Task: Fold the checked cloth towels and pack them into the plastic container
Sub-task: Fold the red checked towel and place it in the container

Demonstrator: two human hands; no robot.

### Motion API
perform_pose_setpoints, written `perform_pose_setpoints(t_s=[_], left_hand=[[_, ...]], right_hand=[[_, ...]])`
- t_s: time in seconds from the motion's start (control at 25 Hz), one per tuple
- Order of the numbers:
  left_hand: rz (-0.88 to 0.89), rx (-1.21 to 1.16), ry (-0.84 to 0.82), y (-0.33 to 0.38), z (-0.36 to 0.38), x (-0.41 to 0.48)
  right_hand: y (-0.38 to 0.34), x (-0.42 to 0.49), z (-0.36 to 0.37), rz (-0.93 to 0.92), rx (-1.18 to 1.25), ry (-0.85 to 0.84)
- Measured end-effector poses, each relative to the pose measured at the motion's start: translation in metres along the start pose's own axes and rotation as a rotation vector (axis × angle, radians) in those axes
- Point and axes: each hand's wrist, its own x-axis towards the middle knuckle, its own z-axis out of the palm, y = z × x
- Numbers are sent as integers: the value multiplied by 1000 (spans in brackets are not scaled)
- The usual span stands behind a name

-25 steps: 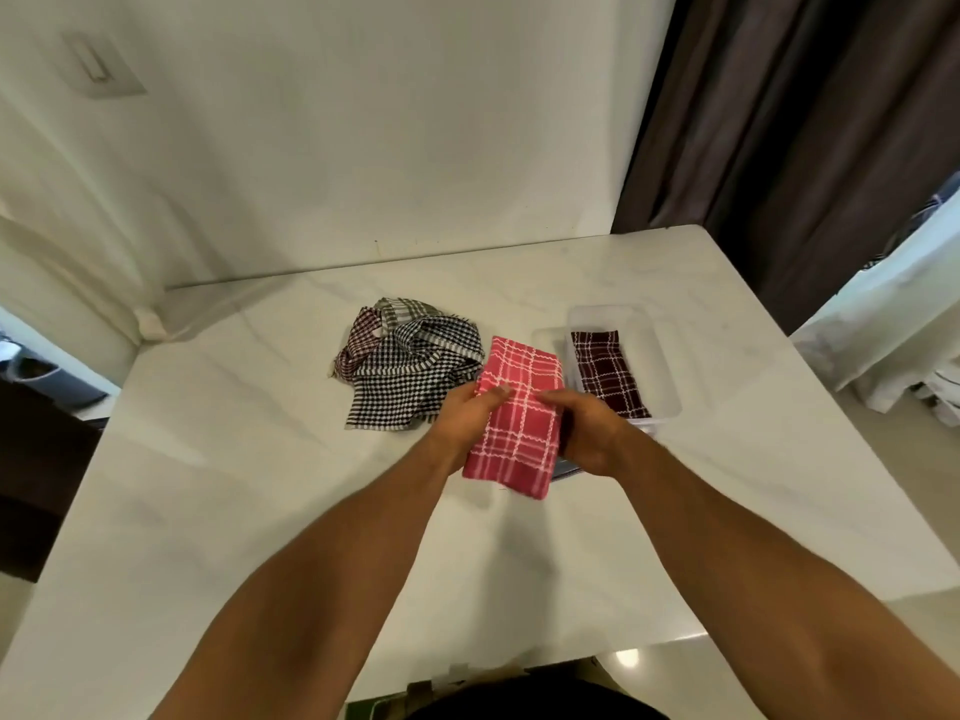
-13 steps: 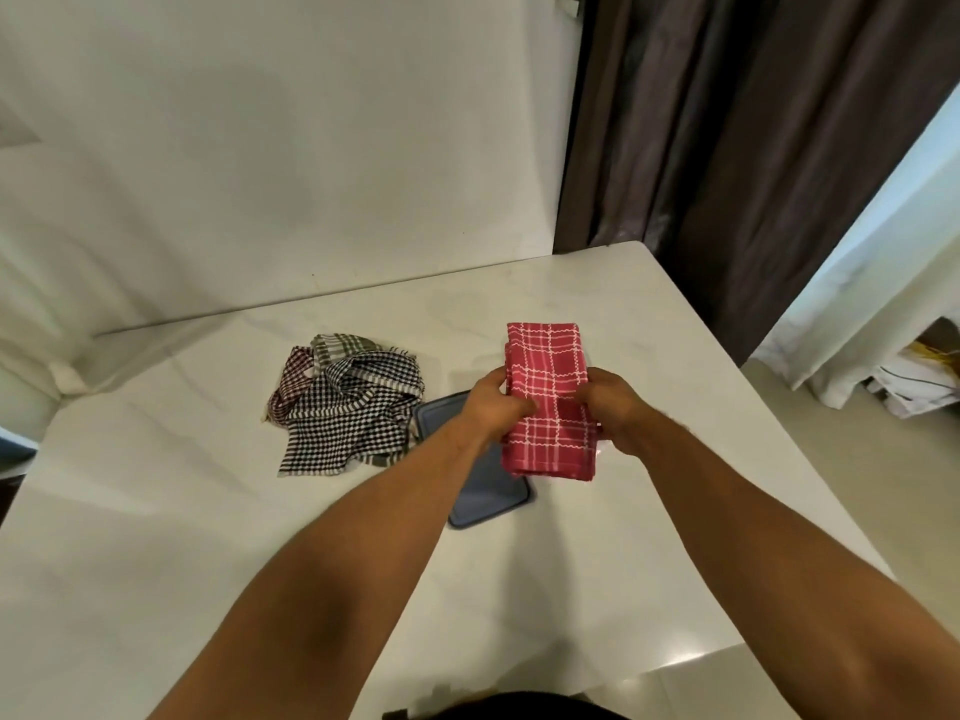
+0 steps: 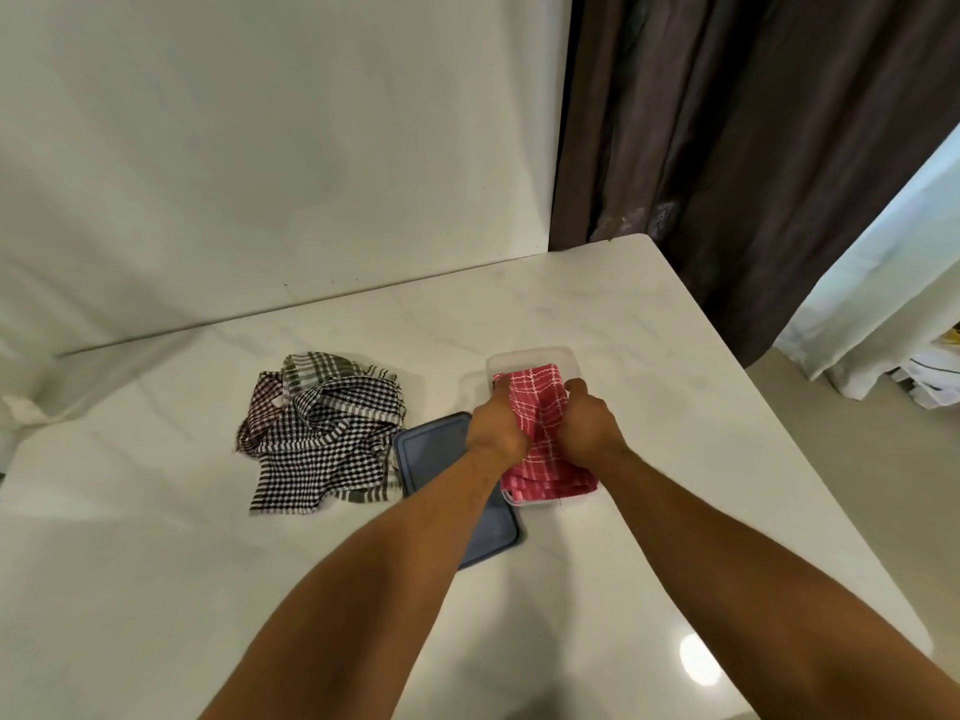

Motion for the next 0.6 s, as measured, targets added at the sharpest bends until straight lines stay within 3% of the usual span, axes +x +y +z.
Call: perform_pose_setpoints(t_s=[0.24,0.32,0.48,0.6], left_hand=[[64,354,-13,7,12,12],[118,579,-12,8,18,12],[296,806,138,2,29,4],[358,1004,-21,-4,25,9]], right_hand=[[-1,11,11,-94,-264,-46],[-1,11,12,-129,-373,-112],[-3,9,15,-169,-517,-152],[4,11,15,-250,-617,-199]])
